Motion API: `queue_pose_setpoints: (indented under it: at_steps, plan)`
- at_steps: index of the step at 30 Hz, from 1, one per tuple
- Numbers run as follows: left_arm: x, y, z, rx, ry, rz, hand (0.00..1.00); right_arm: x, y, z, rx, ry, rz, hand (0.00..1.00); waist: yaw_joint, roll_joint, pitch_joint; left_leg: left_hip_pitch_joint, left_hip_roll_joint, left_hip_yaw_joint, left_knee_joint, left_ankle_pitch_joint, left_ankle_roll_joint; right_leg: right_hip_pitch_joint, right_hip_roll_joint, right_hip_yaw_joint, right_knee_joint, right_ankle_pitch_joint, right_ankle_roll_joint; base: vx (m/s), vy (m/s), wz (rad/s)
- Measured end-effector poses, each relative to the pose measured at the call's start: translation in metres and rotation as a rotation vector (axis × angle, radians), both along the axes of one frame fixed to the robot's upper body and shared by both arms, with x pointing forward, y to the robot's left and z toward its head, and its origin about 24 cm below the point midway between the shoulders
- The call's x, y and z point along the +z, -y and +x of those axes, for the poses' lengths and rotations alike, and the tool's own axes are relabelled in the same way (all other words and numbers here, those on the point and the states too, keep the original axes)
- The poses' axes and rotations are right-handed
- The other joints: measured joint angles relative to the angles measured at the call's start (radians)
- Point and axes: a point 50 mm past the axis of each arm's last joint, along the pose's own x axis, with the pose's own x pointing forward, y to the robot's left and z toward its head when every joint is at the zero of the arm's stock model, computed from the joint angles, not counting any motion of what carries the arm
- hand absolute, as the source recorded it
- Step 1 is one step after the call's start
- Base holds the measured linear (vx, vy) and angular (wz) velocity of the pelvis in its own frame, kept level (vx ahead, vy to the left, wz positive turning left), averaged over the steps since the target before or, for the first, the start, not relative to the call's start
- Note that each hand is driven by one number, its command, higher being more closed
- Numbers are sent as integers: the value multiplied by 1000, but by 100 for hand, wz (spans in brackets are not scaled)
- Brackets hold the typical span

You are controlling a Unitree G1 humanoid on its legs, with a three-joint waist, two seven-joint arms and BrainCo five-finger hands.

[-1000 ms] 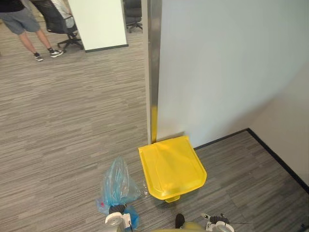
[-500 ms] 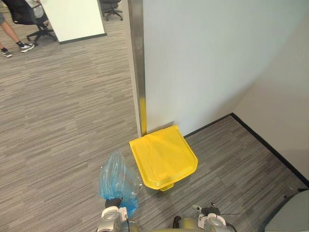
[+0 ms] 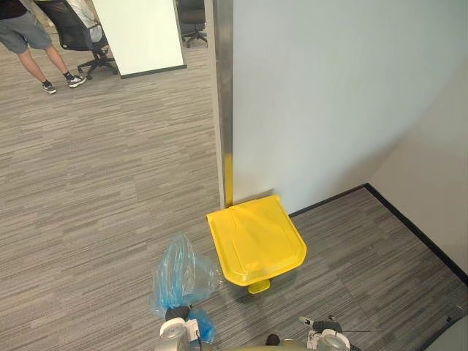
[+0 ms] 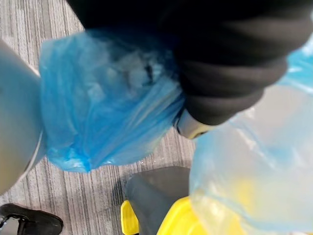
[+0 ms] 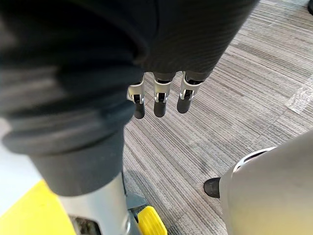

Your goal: Gather rubbish on tea table into small bin, then transfer packed bag to large trash can.

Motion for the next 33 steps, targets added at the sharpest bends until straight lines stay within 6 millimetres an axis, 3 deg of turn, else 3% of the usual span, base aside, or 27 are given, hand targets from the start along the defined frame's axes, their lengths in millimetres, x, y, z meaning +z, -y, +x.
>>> queue_pose_setpoints:
  at_steps: [4, 6, 7, 9, 10, 11, 12, 14, 15, 17, 18, 19, 20, 21, 23, 27, 30, 33]
  plan:
    - [0, -3, -1, 1, -1, 8, 100, 0, -1, 1, 4, 1, 2, 0, 2, -7, 2, 3, -9, 20, 8, -14, 6, 1, -4, 12, -6, 13, 8, 69, 58, -14]
    - [0, -6, -2, 2, -2, 15, 100, 0, -2, 1, 6, 1, 3, 0, 2, -19, 12, 8, -21, 25, 51, -62, 22, -11, -27, 22, 72, -31, 42, 80, 101, -9]
    - [0, -7, -1, 1, -1, 18, 100, 0, -2, 0, 7, -1, 4, 0, 2, -23, 15, 16, -25, 22, 68, -83, 33, -17, -42, 22, 123, -49, 67, 75, 92, 2]
    - [0, -7, 1, -2, -7, 19, 100, 1, 5, 0, -10, 6, -8, 0, -9, -25, 40, 76, -40, -12, 87, -124, 63, -166, -95, 17, 503, -38, 163, 57, 105, 17]
    - [0, -9, 1, -11, -11, 28, 100, 1, 5, 1, -17, 16, -7, 0, -17, -23, 42, 82, -31, -24, 114, -146, 65, -199, -92, 22, 566, -51, 145, 147, 91, 30]
    - [0, -13, 1, -13, -19, 39, 100, 2, 6, 4, -18, 25, -11, 0, -13, -18, 51, 84, 6, -40, 188, -202, 68, -252, -57, 8, 564, -89, 84, 164, 44, 25]
    - [0, -15, 1, -14, -23, 44, 100, 2, 6, 4, -20, 27, -9, 0, -11, -22, 54, 85, 15, -49, 208, -219, 64, -272, -51, -5, 535, -84, 81, 244, 26, 33]
    - [1, -21, 5, -32, -21, 64, 100, 6, 5, 11, -69, 75, 3, 0, -11, -47, 76, 97, 19, -79, 263, -271, 60, -354, -56, -49, 402, -31, 89, 240, -44, 39]
    - [1, -22, 6, -34, -21, 67, 100, 8, 7, 15, -85, 92, 4, 0, -14, -45, 87, 103, 27, -86, 285, -288, 55, -364, -57, -65, 400, -3, 87, 308, -105, 44]
    - [3, -24, 11, -39, -9, 74, 100, 7, 11, 12, -109, 75, -6, 0, -15, -45, 115, 108, 37, -94, 369, -337, 19, -291, -54, -120, 305, 17, 88, 333, -129, 36]
    - [4, -25, 12, -40, -6, 78, 100, 7, 10, 11, -112, 72, -3, 0, -13, -47, 117, 109, 34, -93, 385, -348, 8, -262, -60, -116, 275, 8, 101, 429, -165, 21]
    - [7, -20, 23, -53, 22, 73, 100, 11, 17, 19, -158, 99, -7, 0, -10, -16, 163, 118, 44, -95, 428, -365, -6, -221, -58, -136, 272, -51, 163, 308, -113, 9]
    - [9, -17, 26, -57, 35, 67, 100, 12, 21, 21, -171, 105, -16, 0, -9, -10, 169, 117, 44, -95, 429, -358, -10, -226, -60, -142, 285, -55, 133, 390, -159, 14]
    - [11, -13, 31, -45, 55, 54, 100, 13, 27, 19, -216, 109, -19, 0, -9, 11, 177, 123, 48, -110, 424, -352, -11, -229, -66, -157, 319, -97, 115, 153, -80, 12]
    - [16, -14, 40, -33, 93, 60, 100, 11, 28, 14, -247, 94, -13, 0, 1, 6, 174, 125, 56, -120, 423, -320, 2, -226, -62, -167, 339, -151, 118, 145, -124, 9]
    - [22, -18, 50, -4, 133, 62, 100, 8, 23, 10, -302, 90, 20, 0, 6, 2, 171, 122, 95, -139, 406, -316, 7, -219, -11, -184, 292, -149, 103, 11, -129, -7]
    - [23, -18, 51, 18, 140, 56, 100, 7, 21, 7, -335, 84, 37, 0, 2, -3, 169, 121, 112, -138, 399, -325, 6, -214, -7, -205, 285, -135, 111, -118, -84, 4]
    - [25, -13, 57, 16, 161, 45, 100, 6, 21, 5, -360, 89, 49, 0, 0, -8, 165, 122, 121, -178, 339, -393, -1, -233, 12, -195, 291, -136, 109, -212, -68, 35]
